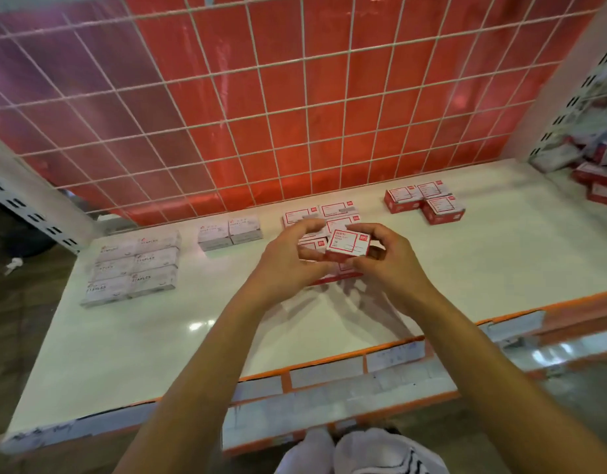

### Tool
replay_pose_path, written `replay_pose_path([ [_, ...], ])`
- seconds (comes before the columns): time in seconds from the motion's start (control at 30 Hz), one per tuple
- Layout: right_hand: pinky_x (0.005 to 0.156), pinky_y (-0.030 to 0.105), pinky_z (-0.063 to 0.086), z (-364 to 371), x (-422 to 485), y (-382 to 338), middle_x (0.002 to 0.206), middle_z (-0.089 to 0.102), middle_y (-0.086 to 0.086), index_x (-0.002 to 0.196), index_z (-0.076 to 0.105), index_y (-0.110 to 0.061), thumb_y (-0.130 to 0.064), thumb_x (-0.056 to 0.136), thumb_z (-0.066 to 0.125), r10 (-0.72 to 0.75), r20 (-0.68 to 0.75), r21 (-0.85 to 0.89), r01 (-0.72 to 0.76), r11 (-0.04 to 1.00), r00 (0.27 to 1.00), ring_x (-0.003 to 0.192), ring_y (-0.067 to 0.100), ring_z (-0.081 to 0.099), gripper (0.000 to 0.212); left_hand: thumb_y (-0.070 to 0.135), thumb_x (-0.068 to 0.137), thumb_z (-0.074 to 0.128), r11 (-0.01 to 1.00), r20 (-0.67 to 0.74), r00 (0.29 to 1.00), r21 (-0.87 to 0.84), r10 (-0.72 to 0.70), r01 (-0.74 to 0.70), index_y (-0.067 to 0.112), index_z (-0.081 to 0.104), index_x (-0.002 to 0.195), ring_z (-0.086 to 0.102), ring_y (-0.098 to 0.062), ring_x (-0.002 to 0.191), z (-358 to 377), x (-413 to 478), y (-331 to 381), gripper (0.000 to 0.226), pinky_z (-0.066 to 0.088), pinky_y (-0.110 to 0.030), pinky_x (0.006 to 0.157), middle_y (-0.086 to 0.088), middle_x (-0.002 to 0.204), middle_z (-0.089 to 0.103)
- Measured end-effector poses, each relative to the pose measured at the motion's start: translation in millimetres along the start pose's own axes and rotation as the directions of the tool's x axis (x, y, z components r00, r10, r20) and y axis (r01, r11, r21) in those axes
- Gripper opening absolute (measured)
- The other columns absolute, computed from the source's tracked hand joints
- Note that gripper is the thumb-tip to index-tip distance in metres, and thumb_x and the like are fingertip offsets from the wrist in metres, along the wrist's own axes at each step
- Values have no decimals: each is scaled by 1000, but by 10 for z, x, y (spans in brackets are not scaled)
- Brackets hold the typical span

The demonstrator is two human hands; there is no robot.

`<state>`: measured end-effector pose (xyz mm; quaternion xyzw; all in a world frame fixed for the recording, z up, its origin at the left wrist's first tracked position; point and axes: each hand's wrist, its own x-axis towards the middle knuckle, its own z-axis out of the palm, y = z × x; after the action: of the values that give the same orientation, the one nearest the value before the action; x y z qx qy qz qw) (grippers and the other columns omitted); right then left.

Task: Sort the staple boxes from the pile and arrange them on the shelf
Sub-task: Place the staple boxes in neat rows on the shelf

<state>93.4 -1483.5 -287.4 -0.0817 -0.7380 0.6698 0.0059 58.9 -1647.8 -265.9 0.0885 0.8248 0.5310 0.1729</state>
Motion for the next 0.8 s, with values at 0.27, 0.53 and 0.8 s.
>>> replay_pose_path([
  [0.27, 79, 20, 54, -474, 126, 64, 119, 62, -3, 125, 53, -26, 1, 80, 68, -79, 18, -96, 81, 992, 997, 104, 9, 62, 54, 17, 77, 78, 975, -51, 997, 218, 58, -45, 29, 59, 120, 63, -8, 89, 329, 247, 295, 48, 58, -23, 72, 10, 116, 62],
  [0.53, 95, 28, 46, -1211, 442, 136, 128, 56, 0, 124, 58, -22, -7, 82, 69, -237, -41, -571, 172, 802, 971, 113, 16, 53, 46, 20, 81, 74, 943, -177, 984, 330, 23, 37, 20, 60, 121, 67, -14, 98, 950, 599, 531, 43, 53, -22, 80, 2, 122, 65],
  [0.8, 108, 33, 33, -1654, 716, 228, 136, 53, 3, 130, 55, -16, -11, 83, 68, -198, -20, -724, 123, 679, 980, 125, 22, 45, 48, 23, 82, 73, 919, -236, 972, 379, -20, 111, 16, 60, 123, 65, -18, 104, 1388, 845, 587, 44, 49, -26, 89, -1, 121, 66],
])
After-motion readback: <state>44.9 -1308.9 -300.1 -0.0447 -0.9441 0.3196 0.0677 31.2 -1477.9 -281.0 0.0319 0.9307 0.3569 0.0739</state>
